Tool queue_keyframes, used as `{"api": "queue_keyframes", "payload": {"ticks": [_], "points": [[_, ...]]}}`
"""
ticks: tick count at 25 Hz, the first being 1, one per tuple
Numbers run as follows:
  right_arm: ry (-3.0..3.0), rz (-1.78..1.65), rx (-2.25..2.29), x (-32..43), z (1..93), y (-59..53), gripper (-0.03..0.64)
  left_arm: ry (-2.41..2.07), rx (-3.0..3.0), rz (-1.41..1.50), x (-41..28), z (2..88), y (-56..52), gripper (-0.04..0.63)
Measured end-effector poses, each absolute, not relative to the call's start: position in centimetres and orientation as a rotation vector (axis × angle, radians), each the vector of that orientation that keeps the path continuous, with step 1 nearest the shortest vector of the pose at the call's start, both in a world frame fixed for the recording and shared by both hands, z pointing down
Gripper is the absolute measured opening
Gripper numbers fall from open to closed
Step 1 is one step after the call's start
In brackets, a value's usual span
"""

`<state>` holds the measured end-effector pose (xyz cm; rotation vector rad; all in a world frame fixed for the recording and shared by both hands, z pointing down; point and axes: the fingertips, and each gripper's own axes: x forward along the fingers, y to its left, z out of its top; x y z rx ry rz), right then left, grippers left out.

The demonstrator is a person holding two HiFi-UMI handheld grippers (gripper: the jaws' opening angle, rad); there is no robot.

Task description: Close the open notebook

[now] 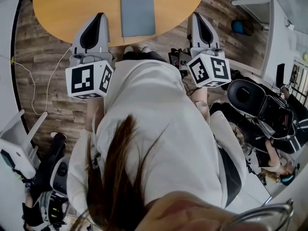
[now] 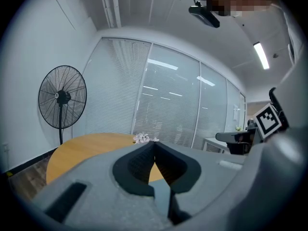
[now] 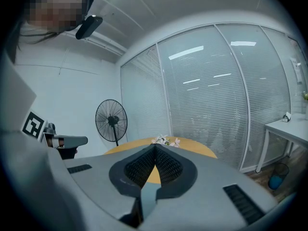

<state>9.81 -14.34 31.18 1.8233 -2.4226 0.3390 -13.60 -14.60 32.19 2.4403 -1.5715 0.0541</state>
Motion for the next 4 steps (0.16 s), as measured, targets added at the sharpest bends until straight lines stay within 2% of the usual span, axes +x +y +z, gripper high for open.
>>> {"api": "queue_keyframes", "payload": {"ticks": [4], "points": [[-2.425, 0.342, 1.825, 9.87, 31.33, -13.96, 0.002, -1.572, 2.444, 0.057, -13.53, 32.24, -14.27, 0.017]]}}
